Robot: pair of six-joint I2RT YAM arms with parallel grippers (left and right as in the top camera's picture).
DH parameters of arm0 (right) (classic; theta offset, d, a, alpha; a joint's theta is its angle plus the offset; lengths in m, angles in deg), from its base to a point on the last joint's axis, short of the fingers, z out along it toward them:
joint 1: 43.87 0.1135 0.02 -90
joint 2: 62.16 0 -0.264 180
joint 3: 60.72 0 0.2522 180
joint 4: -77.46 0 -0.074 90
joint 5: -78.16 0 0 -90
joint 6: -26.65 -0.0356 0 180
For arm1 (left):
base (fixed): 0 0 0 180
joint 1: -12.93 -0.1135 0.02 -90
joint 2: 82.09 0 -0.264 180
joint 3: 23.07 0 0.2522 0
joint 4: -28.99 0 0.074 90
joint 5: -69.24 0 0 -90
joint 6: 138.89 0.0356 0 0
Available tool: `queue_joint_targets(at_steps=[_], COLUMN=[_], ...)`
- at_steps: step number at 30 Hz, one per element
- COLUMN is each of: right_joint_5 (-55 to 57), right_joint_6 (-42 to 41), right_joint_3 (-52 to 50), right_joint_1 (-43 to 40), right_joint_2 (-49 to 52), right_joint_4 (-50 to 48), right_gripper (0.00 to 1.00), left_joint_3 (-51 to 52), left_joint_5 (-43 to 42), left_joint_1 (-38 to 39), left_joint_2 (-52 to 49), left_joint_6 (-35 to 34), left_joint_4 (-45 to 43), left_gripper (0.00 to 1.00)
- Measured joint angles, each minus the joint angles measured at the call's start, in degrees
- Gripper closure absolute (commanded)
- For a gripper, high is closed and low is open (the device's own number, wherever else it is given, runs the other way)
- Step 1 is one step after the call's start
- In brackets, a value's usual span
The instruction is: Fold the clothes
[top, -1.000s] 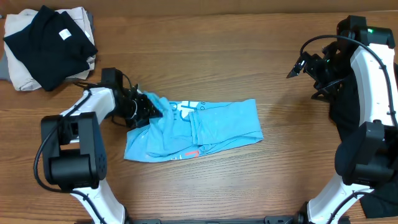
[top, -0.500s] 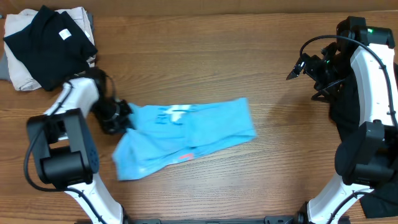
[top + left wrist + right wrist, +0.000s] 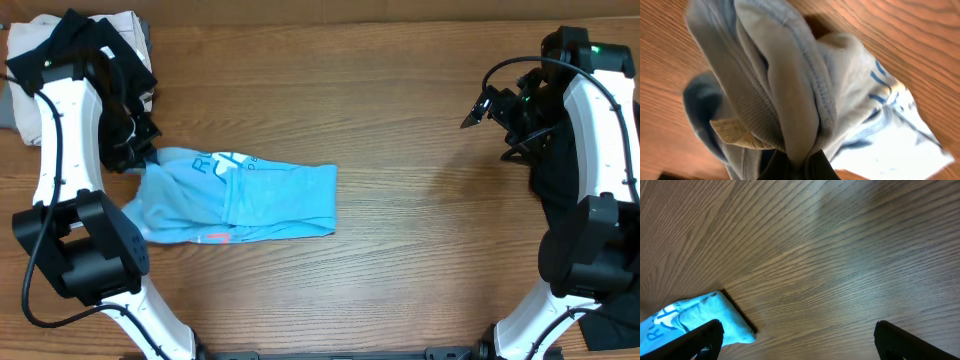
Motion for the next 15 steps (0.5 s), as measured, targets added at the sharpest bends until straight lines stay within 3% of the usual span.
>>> queue_joint_targets(at_steps=[8,15], right_joint_5=[0.0,0.0], right_joint_6=[0.0,0.0], right_joint_3=[0.0,0.0], right_joint_1=[0.0,0.02], right_joint_2=[0.0,0.0], right_joint_4=[0.04,0.07], right_gripper=[0.0,0.0], left_joint_3=[-1.68,-1.7], left_joint_5=[0.22,0.2], left_joint_1=[7.23,19.26], left_joint_2=[0.0,0.0], left_joint_6=[0.0,-0.02], left_joint_4=[2.6,2.25], left_gripper=[0.96,0.96])
